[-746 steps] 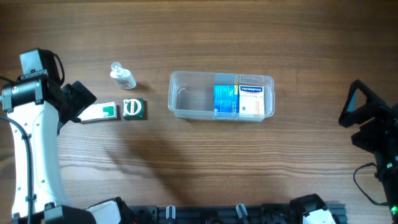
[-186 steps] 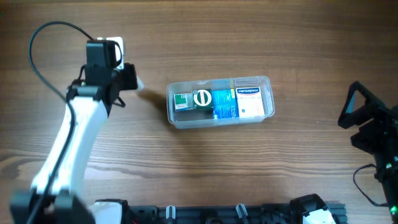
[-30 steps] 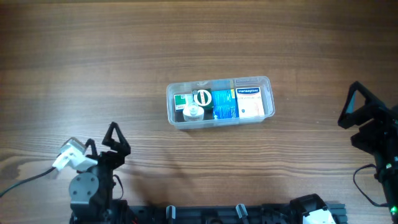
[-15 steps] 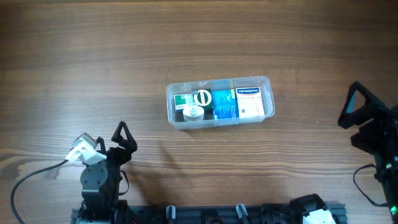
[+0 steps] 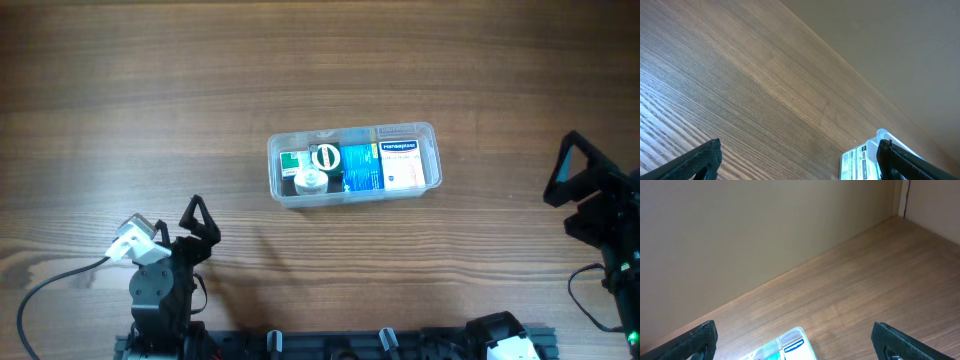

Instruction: Pack container

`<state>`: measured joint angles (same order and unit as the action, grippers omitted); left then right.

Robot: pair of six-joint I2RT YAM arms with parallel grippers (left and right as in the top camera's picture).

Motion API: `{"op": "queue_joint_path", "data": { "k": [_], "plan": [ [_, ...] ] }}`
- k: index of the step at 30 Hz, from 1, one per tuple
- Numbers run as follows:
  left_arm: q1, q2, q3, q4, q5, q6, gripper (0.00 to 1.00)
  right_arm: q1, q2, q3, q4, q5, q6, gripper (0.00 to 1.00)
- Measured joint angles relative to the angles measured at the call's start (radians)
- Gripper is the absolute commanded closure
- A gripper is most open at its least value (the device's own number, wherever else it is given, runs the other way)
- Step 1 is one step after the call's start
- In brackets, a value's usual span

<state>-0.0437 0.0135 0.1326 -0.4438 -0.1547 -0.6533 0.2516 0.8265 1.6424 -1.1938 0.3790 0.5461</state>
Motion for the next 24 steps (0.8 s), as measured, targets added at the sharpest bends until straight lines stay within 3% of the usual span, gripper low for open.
{"op": "queue_joint_path", "data": {
  "k": [17,24],
  "plan": [
    [0.000,0.000,0.000,0.000,0.000,0.000,0.00,-0.035,-0.008,-0.018,-0.069,0.060,-0.001,0.00],
    [0.000,0.000,-0.001,0.000,0.000,0.000,0.00,-0.220,-0.166,-0.312,0.194,0.076,0.004,0.00]
  ]
}}
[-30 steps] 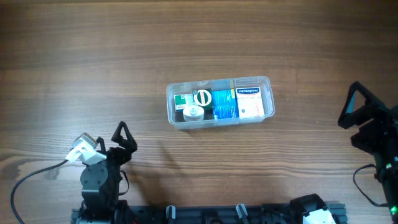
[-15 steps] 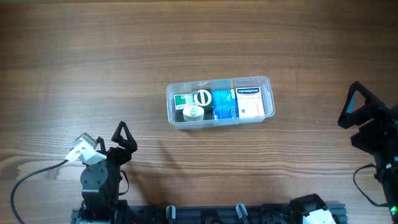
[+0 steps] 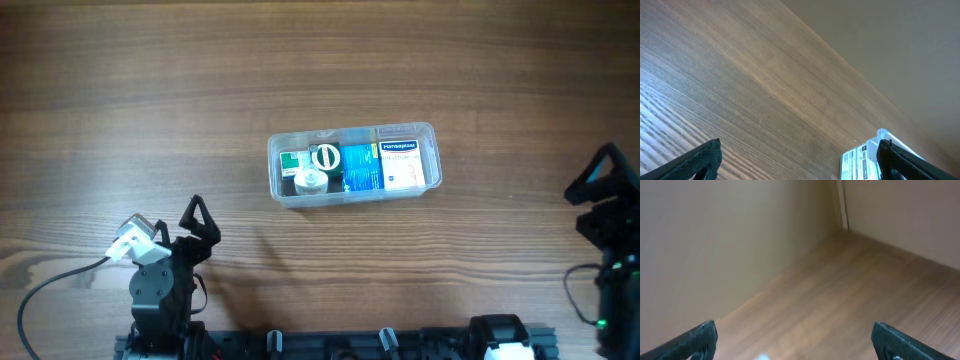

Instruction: Pack container

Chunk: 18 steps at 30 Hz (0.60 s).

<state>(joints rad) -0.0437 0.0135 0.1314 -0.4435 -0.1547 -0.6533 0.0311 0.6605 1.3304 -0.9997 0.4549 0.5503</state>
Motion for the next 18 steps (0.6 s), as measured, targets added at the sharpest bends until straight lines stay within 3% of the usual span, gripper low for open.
{"op": "queue_joint_path", "data": {
  "k": [9,14,18],
  "plan": [
    [0.000,0.000,-0.001,0.000,0.002,0.000,0.00,-0.035,-0.343,-0.612,0.234,-0.073,0.008,0.00],
    [0.000,0.000,-0.001,0.000,0.004,0.000,0.00,-0.035,-0.546,-0.861,0.246,-0.087,0.067,0.00],
    [0.000,0.000,-0.001,0.001,0.003,0.000,0.00,-0.036,-0.636,-0.964,0.270,-0.089,0.087,0.00]
  ]
}}
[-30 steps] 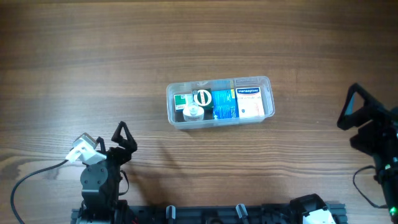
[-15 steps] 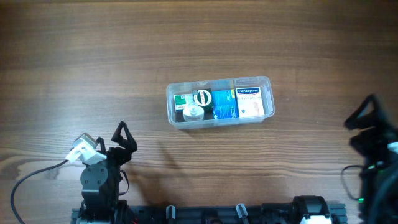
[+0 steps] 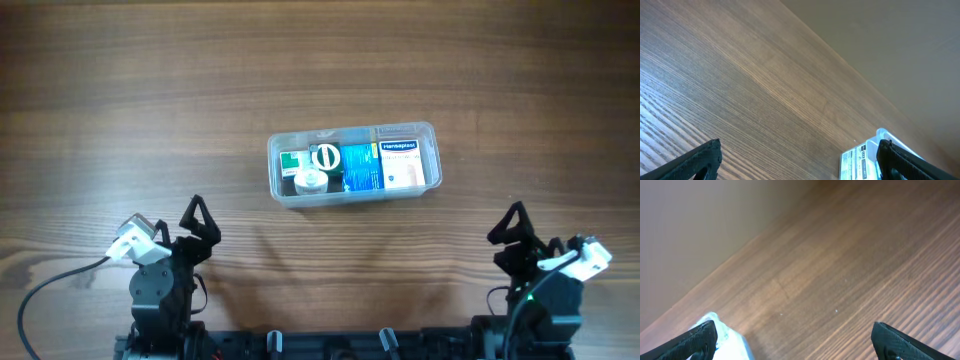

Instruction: Pack container

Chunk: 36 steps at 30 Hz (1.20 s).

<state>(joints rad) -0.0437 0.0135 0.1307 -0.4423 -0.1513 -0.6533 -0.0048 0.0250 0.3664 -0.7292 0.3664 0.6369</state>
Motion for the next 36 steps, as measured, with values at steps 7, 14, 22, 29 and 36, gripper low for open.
{"op": "queue_joint_path", "data": {
  "k": [7,14,22,29,36],
  "plan": [
    [0.000,0.000,0.000,-0.001,0.000,0.000,0.00,-0.004,-0.004,-0.099,0.032,0.000,0.013,0.00],
    [0.000,0.000,0.000,-0.001,0.000,0.000,0.00,-0.004,-0.004,-0.185,0.035,-0.015,0.060,0.00],
    [0.000,0.000,0.000,-0.001,0.000,0.000,0.00,-0.004,-0.005,-0.187,0.036,-0.026,0.082,0.00],
    [0.000,0.000,0.000,-0.001,0.000,0.000,0.00,-0.004,-0.005,-0.187,0.036,-0.026,0.085,0.00],
    [0.000,0.000,0.000,-0.001,0.000,0.000,0.00,-0.004,-0.005,-0.187,0.036,-0.026,0.085,0.00]
  ]
}}
